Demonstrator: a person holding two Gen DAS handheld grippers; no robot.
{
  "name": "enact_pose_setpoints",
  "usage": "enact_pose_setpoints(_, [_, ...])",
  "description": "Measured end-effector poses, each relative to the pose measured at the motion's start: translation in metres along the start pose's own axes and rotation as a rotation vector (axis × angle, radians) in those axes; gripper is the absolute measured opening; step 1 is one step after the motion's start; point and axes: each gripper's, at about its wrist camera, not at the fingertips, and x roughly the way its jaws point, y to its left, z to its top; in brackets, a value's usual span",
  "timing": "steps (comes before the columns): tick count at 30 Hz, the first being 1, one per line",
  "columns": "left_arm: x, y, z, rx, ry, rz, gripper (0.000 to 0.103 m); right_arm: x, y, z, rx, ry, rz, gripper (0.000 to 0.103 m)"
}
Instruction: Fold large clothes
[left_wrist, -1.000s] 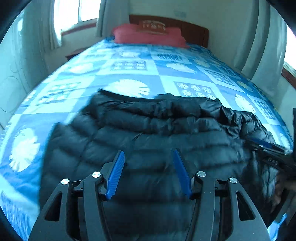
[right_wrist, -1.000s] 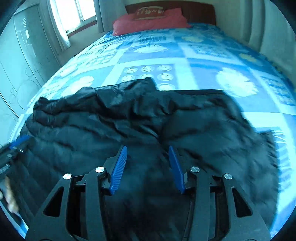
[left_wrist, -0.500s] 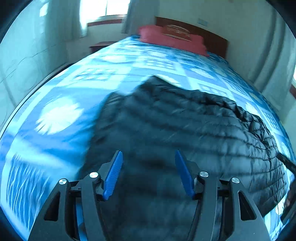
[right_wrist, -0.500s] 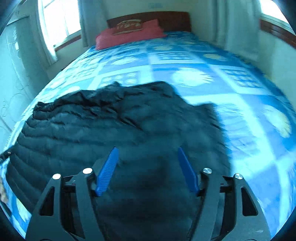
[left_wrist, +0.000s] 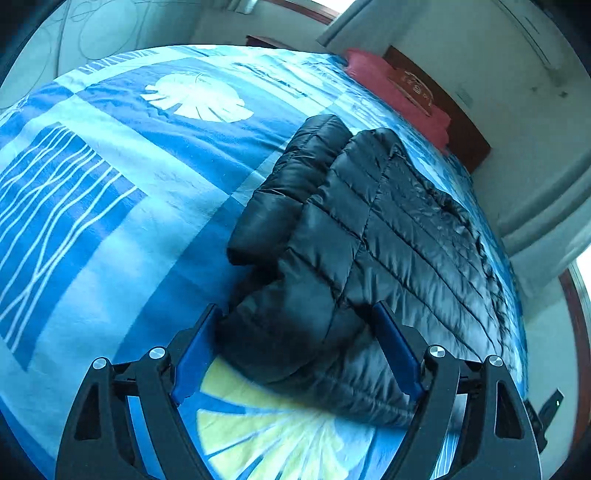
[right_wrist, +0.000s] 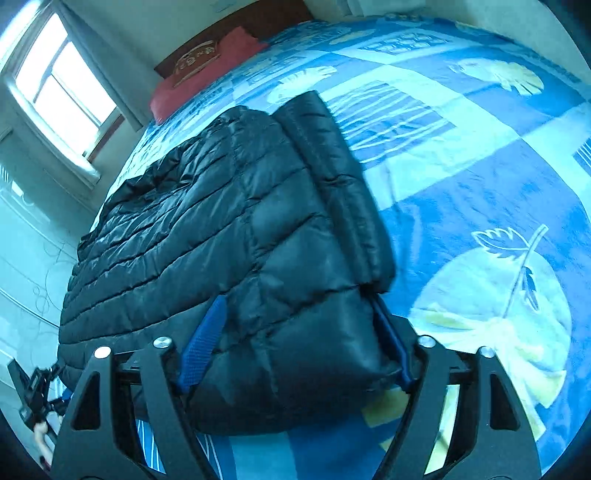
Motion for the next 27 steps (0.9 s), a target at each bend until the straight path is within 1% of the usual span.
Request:
enact_pose_setpoints(1, [0.002,-0.002,-0.001,-0.005,-0.006,-0.012,0.061,-0.001,-0.001,0.000,0.004,-0.009,0.004,0.057])
enact_pose_setpoints(2, [0.002,-0.004,-0.001,-0.007,-0.011,-0.022,0.055,-0.002,-0.001,0.000,0.012,-0.014,0.013,0.049])
enact_pose_setpoints(3, [0.001,-0.007,-0.001,-0.006,-0.021,-0.029,0.045,-0.004,-0.002,0.000,0.020,-0.018,0.025,0.044])
enact_pose_setpoints(4, [-0.002,-0.009,-0.002,0.003,-0.032,-0.035,0.038,-0.007,-0.002,0.000,0.029,-0.024,0.049,0.037])
enact_pose_setpoints(5, [-0.005,-0.010,-0.003,0.011,-0.037,-0.038,0.035,-0.011,-0.002,0.000,0.029,-0.030,0.064,0.030])
enact_pose_setpoints(7, [-0.014,-0.014,-0.005,0.029,-0.047,-0.047,0.029,-0.020,0.001,0.000,0.014,-0.045,0.081,0.024])
enact_pose_setpoints(8, [-0.019,-0.014,-0.007,0.041,-0.051,-0.051,0.028,-0.025,0.004,-0.002,0.006,-0.051,0.081,0.021])
enact_pose_setpoints(11, [-0.030,-0.011,-0.009,0.066,-0.058,-0.044,0.026,-0.037,0.008,-0.007,-0.004,-0.061,0.089,0.019])
enact_pose_setpoints(19, [-0.061,0.004,-0.030,0.073,-0.038,-0.038,0.025,-0.067,0.002,-0.036,-0.027,-0.035,0.105,0.019])
enact_pose_setpoints(22, [-0.076,0.010,-0.043,0.074,-0.034,-0.035,0.025,-0.075,-0.004,-0.051,-0.025,-0.022,0.106,0.019])
enact_pose_setpoints(27, [-0.088,0.017,-0.055,0.075,-0.024,-0.026,0.025,-0.088,-0.011,-0.069,-0.023,-0.010,0.107,0.019])
